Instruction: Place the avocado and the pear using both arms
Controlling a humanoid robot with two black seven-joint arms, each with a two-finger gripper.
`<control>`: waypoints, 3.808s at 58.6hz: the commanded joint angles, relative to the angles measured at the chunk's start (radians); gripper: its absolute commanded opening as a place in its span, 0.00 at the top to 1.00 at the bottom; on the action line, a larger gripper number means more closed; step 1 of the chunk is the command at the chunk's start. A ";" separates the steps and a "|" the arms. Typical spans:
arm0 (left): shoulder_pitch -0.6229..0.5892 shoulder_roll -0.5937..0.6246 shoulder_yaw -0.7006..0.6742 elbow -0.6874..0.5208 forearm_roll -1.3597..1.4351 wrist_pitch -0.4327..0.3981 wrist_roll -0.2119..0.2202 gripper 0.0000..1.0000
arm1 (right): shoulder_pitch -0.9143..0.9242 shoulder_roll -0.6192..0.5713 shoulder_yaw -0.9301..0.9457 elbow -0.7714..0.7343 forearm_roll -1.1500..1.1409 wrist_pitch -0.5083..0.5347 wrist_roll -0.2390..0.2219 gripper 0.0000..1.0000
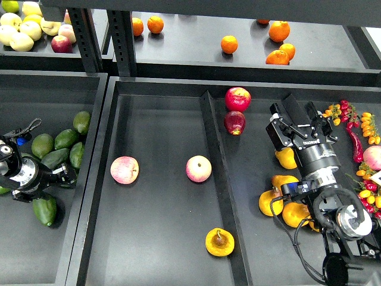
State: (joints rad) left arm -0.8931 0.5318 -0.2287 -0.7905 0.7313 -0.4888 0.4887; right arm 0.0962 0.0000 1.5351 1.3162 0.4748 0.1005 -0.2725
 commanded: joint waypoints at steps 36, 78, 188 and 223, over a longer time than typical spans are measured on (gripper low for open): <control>0.419 -0.243 -0.903 -0.180 -0.472 0.000 0.000 0.03 | -0.003 -0.077 -0.118 -0.021 -0.010 0.100 -0.096 0.00; 0.813 -0.532 -1.204 -0.420 -0.581 0.000 -0.035 0.01 | 0.211 -0.633 -0.552 -0.066 -0.134 0.308 -0.216 0.00; 0.861 -0.532 -1.233 -0.424 -0.808 0.000 -0.062 0.01 | 0.375 -0.291 -1.066 -0.551 -0.562 0.388 -0.216 0.14; 0.862 -0.532 -1.235 -0.423 -0.808 0.000 -0.062 0.01 | 0.369 -0.238 -1.050 -0.644 -0.556 0.388 -0.216 0.46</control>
State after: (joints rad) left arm -0.0313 0.0000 -1.4631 -1.2145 -0.0767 -0.4888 0.4265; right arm 0.4670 -0.2408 0.4744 0.6824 -0.0835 0.4887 -0.4887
